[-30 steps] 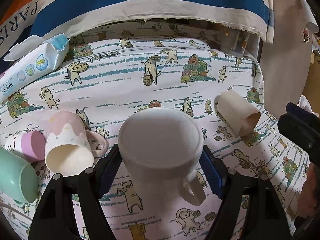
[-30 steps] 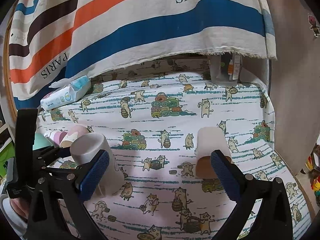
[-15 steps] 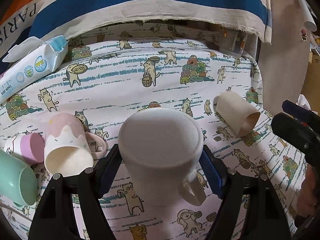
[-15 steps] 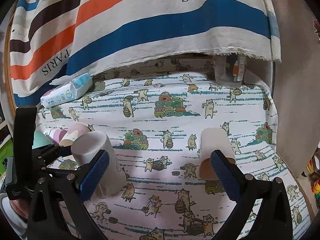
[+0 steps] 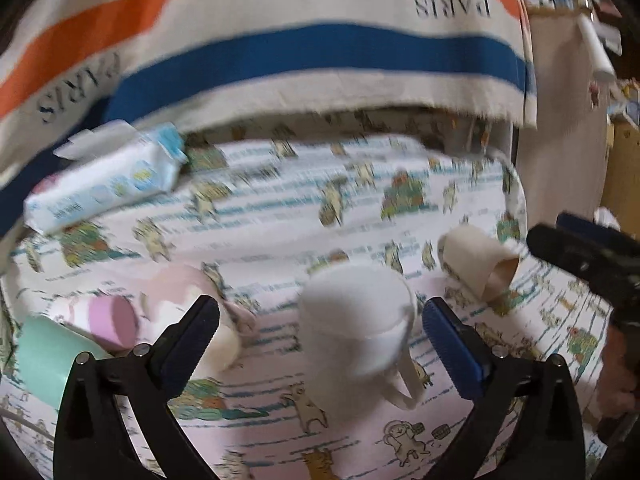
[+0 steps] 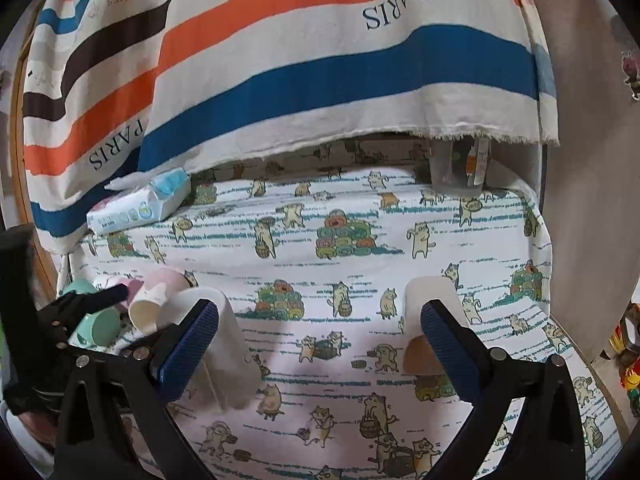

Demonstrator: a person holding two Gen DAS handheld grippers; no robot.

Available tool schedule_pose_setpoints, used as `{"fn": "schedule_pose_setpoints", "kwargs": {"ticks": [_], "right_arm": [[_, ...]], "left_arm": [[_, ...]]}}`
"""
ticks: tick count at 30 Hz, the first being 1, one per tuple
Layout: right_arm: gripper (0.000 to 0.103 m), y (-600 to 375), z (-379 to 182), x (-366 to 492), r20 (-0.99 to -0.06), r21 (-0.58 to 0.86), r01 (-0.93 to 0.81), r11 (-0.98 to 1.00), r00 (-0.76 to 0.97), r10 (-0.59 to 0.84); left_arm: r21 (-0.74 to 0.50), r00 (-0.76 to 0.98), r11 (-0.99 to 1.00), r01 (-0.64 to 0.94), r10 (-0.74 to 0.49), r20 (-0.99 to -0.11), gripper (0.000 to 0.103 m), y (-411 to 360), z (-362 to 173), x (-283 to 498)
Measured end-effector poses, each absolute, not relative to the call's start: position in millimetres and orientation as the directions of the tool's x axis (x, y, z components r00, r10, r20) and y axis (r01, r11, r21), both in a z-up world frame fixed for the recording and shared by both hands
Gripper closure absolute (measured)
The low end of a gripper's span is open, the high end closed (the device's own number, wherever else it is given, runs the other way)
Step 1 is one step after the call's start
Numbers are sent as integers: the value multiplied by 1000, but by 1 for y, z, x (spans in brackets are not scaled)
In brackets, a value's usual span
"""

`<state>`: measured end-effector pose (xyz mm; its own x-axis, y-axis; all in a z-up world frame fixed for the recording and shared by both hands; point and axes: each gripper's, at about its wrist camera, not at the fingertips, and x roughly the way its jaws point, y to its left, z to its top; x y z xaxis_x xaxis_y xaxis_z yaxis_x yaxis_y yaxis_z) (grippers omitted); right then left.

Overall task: Flip cup upside down
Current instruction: 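Lower the white mug onto the table and open the left tool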

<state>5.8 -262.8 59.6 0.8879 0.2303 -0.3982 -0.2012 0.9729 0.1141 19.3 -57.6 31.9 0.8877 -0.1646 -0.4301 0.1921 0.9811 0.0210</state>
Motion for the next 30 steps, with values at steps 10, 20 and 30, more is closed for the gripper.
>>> {"fn": "schedule_pose_setpoints", "kwargs": {"ticks": [10,20,30], "right_arm": [[1,-241,86,-13,-267,81,-233,969,932,246],[1,-220,62,-11,-151,87,-254,963,952,265],[1,-203,19,7,-283,51,-306,951,908,308]], "left_arm": [[123,973,991,60,-31,-228,1,10,85,-32],[-13,989,1000,22,-24,-148,1,43,61,-43],[-19,976,998,60,-63,-208,1,26,12,-19]]}}
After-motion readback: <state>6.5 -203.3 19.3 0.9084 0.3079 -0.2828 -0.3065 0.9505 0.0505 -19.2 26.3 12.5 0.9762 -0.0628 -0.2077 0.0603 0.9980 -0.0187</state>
